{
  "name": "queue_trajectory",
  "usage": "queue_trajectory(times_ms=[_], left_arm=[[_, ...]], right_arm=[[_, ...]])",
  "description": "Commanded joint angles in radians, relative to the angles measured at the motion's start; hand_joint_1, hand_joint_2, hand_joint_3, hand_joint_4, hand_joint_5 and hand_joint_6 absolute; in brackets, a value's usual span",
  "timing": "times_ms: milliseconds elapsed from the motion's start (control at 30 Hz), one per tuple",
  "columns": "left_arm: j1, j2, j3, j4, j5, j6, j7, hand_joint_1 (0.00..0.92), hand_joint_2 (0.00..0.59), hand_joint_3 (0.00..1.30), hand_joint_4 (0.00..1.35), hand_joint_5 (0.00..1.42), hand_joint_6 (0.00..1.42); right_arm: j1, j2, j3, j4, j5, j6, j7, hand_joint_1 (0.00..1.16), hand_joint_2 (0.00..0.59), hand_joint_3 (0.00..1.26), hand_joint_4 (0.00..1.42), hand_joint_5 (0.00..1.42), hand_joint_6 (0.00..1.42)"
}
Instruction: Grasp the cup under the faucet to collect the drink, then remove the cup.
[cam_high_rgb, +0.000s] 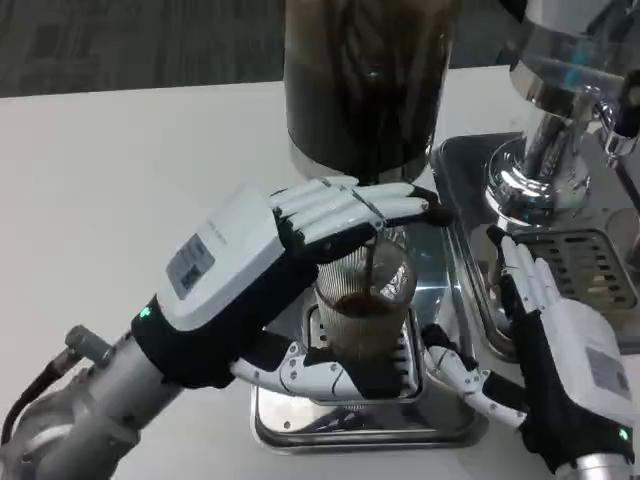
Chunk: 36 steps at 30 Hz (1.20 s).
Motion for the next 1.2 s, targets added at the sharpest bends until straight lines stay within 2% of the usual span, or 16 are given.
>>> queue_trajectory(times_ms=[33,267,433,633,867,1200], left_arm=[[0.021,0.035,-0.042,0.019,0.071,0.003,-0.023,0.0,0.138,0.29,0.21,0.32,0.28],[0.024,0.046,-0.058,0.011,0.093,0.007,0.001,0.0,0.141,0.29,0.19,0.32,0.28],[0.023,0.051,-0.062,0.016,0.094,0.005,0.012,0.0,0.142,0.29,0.19,0.31,0.28],[0.026,0.055,-0.066,0.012,0.088,0.005,0.02,0.0,0.141,0.29,0.19,0.31,0.27],[0.031,0.063,-0.063,0.009,0.078,0.011,0.019,0.0,0.145,0.29,0.19,0.31,0.27],[0.036,0.072,-0.067,0.002,0.062,0.019,0.019,0.0,0.147,0.29,0.19,0.31,0.26]], right_arm=[[-0.013,-0.01,-0.018,0.016,0.06,-0.053,0.047,0.43,0.281,0.0,0.0,0.0,0.21],[-0.053,-0.022,-0.032,0.061,0.189,-0.144,0.163,0.47,0.236,0.0,0.0,0.0,0.2],[-0.074,-0.017,-0.034,0.088,0.24,-0.179,0.215,0.51,0.218,0.0,0.0,0.0,0.19],[-0.1,-0.002,-0.041,0.113,0.268,-0.15,0.258,0.51,0.203,0.0,0.0,0.0,0.12],[-0.135,0.007,-0.038,0.132,0.258,-0.134,0.293,0.51,0.206,0.0,0.0,0.0,0.09],[-0.18,0.022,-0.026,0.168,0.263,-0.143,0.323,0.52,0.196,0.0,0.0,0.0,0.05]])
